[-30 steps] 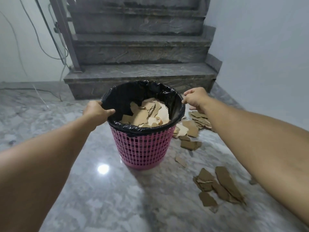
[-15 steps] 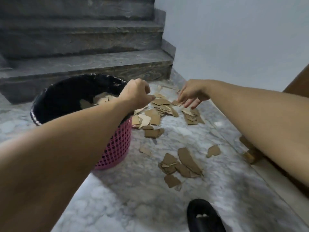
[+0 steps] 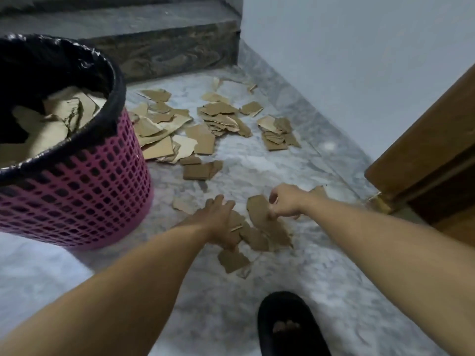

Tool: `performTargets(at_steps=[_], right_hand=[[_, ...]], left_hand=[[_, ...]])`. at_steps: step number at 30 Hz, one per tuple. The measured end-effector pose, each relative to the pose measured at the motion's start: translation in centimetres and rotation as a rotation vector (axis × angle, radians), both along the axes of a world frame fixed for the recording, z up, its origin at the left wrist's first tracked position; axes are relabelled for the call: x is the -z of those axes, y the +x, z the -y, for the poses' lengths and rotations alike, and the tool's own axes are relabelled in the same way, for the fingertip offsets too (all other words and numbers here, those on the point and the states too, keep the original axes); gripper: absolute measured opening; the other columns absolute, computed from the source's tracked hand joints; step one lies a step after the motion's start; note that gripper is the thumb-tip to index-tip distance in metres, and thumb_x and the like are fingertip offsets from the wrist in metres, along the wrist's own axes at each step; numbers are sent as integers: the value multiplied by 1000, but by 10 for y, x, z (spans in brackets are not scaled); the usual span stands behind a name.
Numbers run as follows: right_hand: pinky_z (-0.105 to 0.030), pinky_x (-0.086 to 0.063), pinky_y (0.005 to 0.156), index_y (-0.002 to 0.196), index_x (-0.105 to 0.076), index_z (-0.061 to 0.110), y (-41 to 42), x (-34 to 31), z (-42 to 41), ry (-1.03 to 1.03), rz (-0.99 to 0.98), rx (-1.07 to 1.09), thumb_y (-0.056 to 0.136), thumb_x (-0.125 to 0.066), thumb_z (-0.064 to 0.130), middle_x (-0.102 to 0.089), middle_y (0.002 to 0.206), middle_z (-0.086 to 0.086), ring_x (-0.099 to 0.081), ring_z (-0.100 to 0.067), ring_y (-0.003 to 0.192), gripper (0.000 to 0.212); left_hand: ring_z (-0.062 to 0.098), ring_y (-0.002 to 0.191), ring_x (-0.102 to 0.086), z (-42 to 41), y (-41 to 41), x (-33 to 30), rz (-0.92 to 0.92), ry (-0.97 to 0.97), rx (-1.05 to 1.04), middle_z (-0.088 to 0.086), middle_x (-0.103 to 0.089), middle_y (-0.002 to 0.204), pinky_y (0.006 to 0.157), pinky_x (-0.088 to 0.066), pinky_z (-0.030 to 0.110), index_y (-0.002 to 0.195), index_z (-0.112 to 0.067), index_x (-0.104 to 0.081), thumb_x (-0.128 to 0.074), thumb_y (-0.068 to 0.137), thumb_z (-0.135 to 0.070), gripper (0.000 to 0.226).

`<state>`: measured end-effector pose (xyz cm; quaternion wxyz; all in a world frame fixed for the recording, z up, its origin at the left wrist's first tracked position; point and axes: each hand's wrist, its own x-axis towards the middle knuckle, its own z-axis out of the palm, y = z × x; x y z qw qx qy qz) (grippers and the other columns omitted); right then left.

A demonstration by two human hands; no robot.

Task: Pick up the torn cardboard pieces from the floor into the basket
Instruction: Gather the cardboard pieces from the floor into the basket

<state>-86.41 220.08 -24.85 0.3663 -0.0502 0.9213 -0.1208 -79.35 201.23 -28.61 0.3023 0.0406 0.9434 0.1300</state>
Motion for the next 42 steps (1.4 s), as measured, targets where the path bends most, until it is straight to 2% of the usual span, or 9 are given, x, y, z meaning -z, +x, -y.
performTargets(at_steps=[3,6,13,18,20,24,31,36,42], right_hand=[[-36,-46,70,134,-46,4,15,41,2,107,-34,60,90,-62,23,-50,129,-20,-57,-34,100,51],[-43,-43,85,135,-41,6,25,61,7,140,-141,162,93,-55,13,-35,143,-18,-48,-40,119,45],[-32,-41,71,108,-61,4,4,58,11,-54,-163,224,97,-52,16,-61,105,-15,-60,-34,97,19],[-33,-41,52,88,-57,3,6,45,10,-157,64,70,94,-54,7,-59,92,-17,-57,-30,78,8],[-30,-44,51,90,-59,6,14,56,10,-120,35,18,91,-62,17,-61,102,-18,-61,-33,90,11],[-33,-48,82,99,-62,16,36,86,9,-46,-189,21,78,-69,42,-47,119,-11,-53,-34,106,34],[-30,-45,75,114,-56,19,42,89,14,-245,-211,234,78,-66,27,-63,114,-9,-60,-32,106,38],[-38,-55,78,110,-58,13,23,86,0,-308,-169,417,78,-71,22,-66,104,-9,-63,-31,96,35],[-43,-60,76,103,-62,8,0,68,-23,-437,-109,609,72,-83,13,-69,95,-11,-66,-30,87,37]], left_hand=[[36,147,4,-9,13,33,31,-54,87,7,19,160,115,-20,55,153,-29,-1,-85,61,-49,126],[37,145,1,-17,24,47,0,-102,153,9,12,159,113,-18,59,152,-24,-4,-88,54,-49,131],[27,117,-39,-12,19,51,-272,-71,88,1,-40,132,82,-45,38,126,-19,-44,-81,67,-36,72],[24,109,-43,-8,19,60,-387,-7,25,-1,-50,126,68,-37,28,120,-20,-52,-71,78,-28,47],[23,110,-44,-7,19,60,-396,-6,36,-1,-51,127,70,-36,27,121,-19,-52,-69,77,-23,48],[24,110,-44,-8,19,62,-389,68,-53,1,-52,129,79,-40,27,125,-16,-55,-68,78,-12,49],[29,117,-36,-24,21,56,-293,211,-384,10,-33,125,90,-41,33,120,-11,-46,-71,76,-24,53],[30,119,-33,-32,18,54,-242,66,-304,9,-31,129,91,-46,39,125,-16,-42,-78,70,-40,70],[34,119,-36,-36,10,49,-258,48,-282,13,-37,130,93,-37,33,125,-13,-46,-69,81,-27,52]])
